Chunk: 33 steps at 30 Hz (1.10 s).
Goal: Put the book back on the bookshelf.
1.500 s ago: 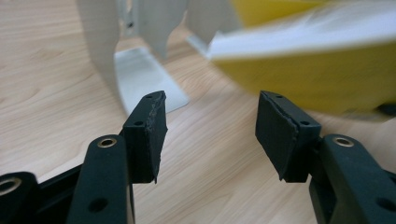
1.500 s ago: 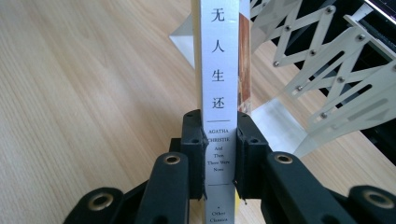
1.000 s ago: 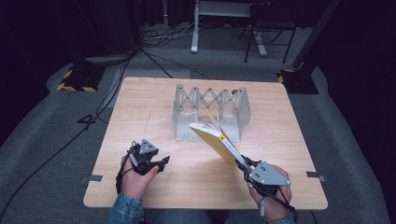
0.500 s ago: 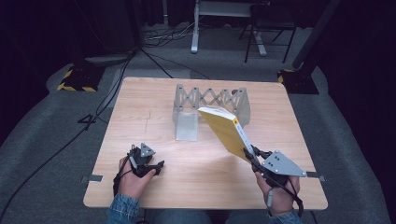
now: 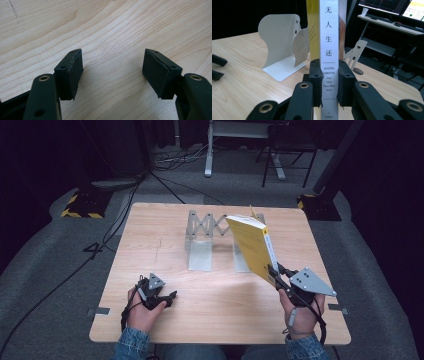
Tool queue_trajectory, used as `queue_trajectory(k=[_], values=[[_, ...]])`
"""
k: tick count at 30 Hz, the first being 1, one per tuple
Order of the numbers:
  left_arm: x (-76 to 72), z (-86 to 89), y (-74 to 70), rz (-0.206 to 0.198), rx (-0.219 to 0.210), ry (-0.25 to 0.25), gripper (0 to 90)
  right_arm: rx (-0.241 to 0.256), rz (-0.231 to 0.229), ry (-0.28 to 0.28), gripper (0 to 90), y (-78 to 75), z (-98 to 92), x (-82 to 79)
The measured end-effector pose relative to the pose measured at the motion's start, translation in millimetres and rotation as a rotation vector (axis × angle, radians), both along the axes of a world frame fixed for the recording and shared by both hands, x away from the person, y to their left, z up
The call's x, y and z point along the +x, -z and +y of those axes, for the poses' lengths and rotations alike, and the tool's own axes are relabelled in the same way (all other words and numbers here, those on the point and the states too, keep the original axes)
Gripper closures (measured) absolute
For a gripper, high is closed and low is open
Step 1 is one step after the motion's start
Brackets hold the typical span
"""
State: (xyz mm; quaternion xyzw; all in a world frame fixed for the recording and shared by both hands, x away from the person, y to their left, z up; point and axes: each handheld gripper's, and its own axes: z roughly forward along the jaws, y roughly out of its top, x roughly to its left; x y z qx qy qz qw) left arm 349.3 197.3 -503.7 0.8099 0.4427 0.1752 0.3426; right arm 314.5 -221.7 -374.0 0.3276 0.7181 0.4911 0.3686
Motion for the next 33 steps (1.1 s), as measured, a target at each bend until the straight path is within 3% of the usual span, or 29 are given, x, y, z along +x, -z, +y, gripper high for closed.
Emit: queue_trajectory(k=[14,33], values=[[-0.1,-1.0,0.3,-0.002,-0.005,-0.005,33.4,0.1,0.012,0.067,77.1,-7.9,-6.1,27.5],[-1.8,-1.4,0.2,-0.005,0.0,0.002,33.4,0.176,0.006,0.119,77.1,5.2,19.0,69.9]])
